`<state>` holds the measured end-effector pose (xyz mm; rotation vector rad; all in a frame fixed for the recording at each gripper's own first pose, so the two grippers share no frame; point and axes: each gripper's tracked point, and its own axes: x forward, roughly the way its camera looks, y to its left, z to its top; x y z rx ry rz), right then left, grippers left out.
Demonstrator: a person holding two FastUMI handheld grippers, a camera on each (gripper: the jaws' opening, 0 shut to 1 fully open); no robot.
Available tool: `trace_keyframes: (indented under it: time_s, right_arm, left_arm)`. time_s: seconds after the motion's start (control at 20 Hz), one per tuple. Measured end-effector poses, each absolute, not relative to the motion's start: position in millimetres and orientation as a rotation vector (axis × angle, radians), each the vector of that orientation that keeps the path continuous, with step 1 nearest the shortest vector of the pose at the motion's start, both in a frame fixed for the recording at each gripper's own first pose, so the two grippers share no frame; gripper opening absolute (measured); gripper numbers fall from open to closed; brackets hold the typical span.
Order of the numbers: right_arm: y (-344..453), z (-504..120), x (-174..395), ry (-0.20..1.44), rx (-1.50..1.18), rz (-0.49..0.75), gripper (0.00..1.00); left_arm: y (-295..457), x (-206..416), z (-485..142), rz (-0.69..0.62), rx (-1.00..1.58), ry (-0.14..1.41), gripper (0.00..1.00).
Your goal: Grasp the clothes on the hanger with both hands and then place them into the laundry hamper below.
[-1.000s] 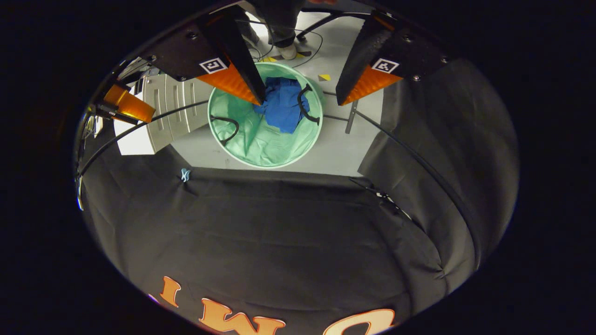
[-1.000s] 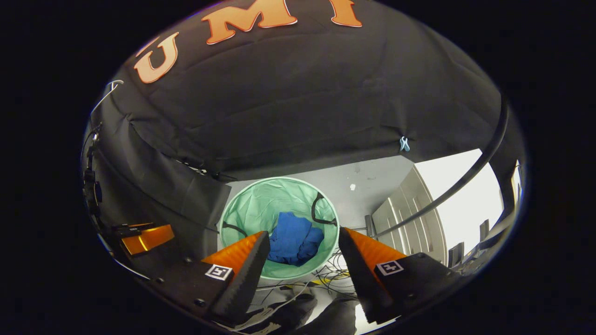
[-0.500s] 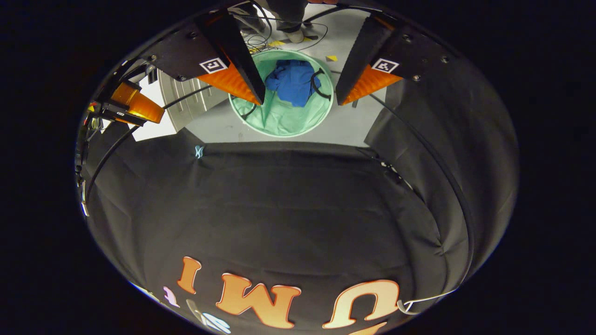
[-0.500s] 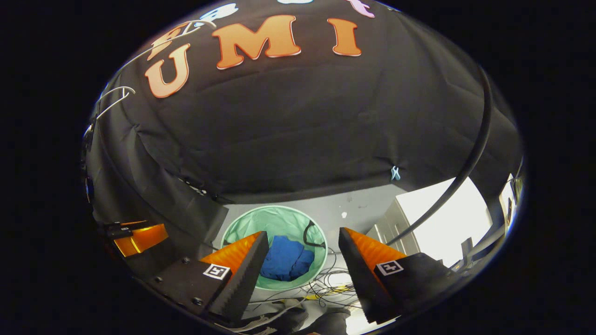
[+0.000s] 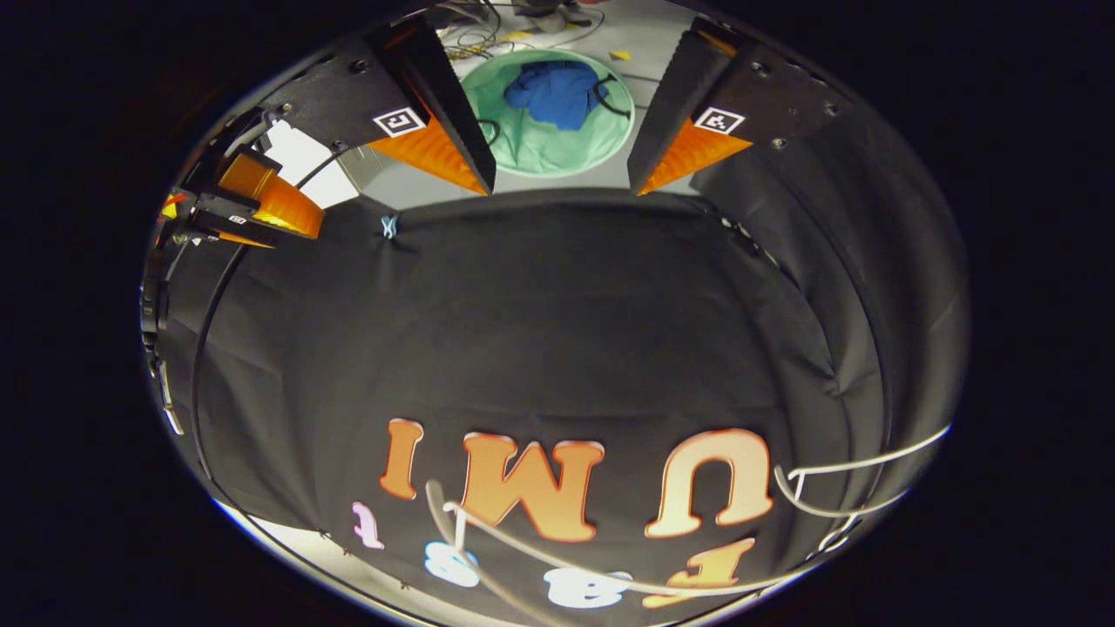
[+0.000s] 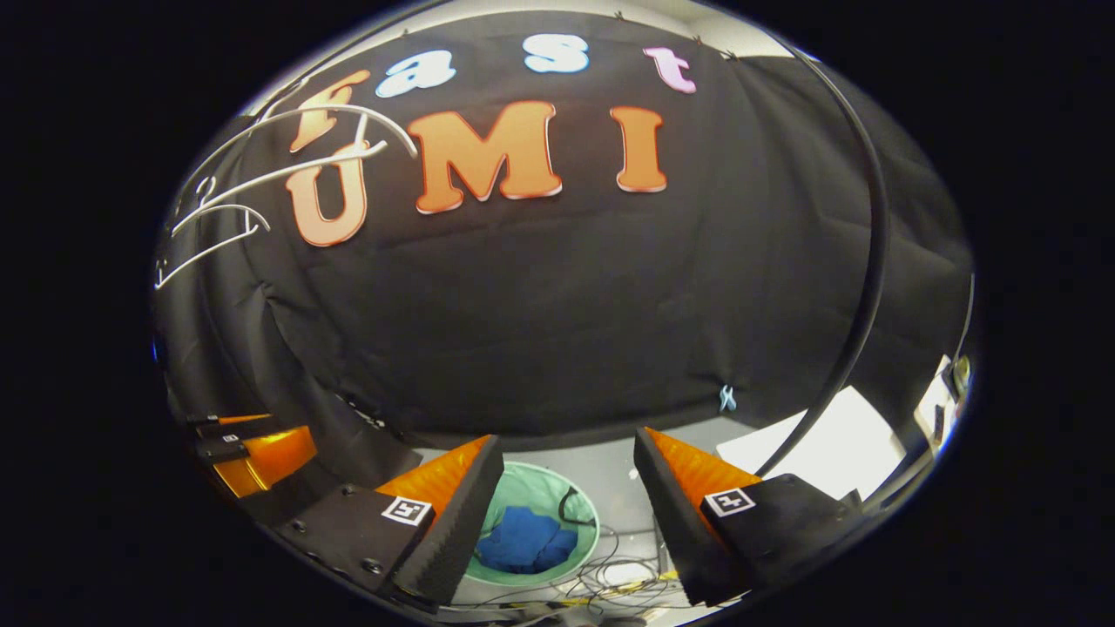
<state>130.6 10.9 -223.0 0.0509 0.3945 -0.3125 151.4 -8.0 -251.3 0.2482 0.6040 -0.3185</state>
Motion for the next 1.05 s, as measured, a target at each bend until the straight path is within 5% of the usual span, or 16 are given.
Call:
trace_keyframes:
  time_s: [0.45, 0.5, 0.65, 1.05]
  right_arm:
    - [36.1, -119.6, 125.4, 0.175, 0.001, -0.245, 0.98]
    - [37.6, -110.4, 125.1, 0.153, -0.003, -0.243, 0.89]
    - [39.5, -85.0, 118.7, 0.092, -0.020, -0.238, 0.89]
    - [40.3, -49.6, 110.9, -0.029, -0.047, -0.238, 0.89]
  left_arm:
    - [-38.0, 167.8, -137.8, -0.355, 0.199, 0.354, 0.96]
    - [-37.5, 170.0, -128.7, -0.357, 0.198, 0.326, 0.96]
    - [-46.8, 169.7, -96.3, -0.363, 0.200, 0.233, 0.95]
    - [-54.1, 170.6, -71.4, -0.369, 0.183, 0.155, 0.93]
